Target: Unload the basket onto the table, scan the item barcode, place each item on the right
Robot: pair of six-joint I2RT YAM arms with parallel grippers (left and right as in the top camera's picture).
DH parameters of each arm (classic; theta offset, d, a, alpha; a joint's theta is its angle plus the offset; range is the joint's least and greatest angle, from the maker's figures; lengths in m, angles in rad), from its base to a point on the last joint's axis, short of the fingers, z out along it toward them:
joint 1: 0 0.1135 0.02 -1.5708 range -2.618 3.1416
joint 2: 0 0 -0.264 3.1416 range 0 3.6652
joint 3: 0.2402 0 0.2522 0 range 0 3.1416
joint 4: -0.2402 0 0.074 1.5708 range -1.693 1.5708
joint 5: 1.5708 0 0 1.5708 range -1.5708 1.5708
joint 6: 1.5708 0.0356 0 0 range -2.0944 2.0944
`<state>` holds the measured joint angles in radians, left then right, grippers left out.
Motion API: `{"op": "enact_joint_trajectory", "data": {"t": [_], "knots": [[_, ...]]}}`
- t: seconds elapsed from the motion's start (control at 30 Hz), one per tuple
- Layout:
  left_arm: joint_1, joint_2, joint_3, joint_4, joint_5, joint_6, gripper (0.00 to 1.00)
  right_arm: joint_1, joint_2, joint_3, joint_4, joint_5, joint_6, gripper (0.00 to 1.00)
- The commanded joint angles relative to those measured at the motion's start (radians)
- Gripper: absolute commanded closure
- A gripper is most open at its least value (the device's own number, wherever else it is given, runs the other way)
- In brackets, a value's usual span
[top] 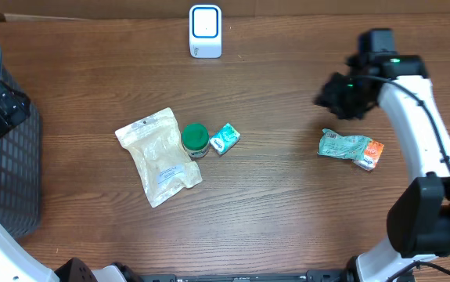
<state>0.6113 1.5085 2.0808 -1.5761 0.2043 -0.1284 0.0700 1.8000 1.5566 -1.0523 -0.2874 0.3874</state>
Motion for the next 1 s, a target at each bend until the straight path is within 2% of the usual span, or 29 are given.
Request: {"op": "enact_joint_trajectory", "data": {"t": [0.0, 0.2, 0.47, 0.57, 0.7, 0.77, 0.97], "knots": [[0.003, 0.003, 0.009, 0.003, -0.002, -0.010, 0.00, 0.109, -0.003, -0.013, 0.079, -0.094, 0.068, 0.60], [0.003, 0.003, 0.009, 0.002, -0.002, -0.010, 0.00, 0.308, 0.024, -0.079, 0.318, 0.036, 0.276, 0.61], [0.003, 0.003, 0.009, 0.002, -0.002, -0.010, 0.01, 0.476, 0.148, -0.092, 0.495, 0.140, 0.373, 0.62], [0.003, 0.003, 0.009, 0.002, -0.002, -0.010, 0.00, 0.497, 0.202, -0.092, 0.533, 0.154, 0.420, 0.67], [0.003, 0.003, 0.009, 0.002, -0.002, -0.010, 0.00, 0.498, 0.266, -0.092, 0.553, 0.151, 0.474, 0.85], [0.003, 0.003, 0.009, 0.002, -0.002, -0.010, 0.00, 0.498, 0.283, -0.092, 0.555, 0.129, 0.477, 0.91], [0.003, 0.003, 0.009, 0.002, -0.002, -0.010, 0.00, 0.499, 0.288, -0.092, 0.555, 0.085, 0.477, 0.92]]}}
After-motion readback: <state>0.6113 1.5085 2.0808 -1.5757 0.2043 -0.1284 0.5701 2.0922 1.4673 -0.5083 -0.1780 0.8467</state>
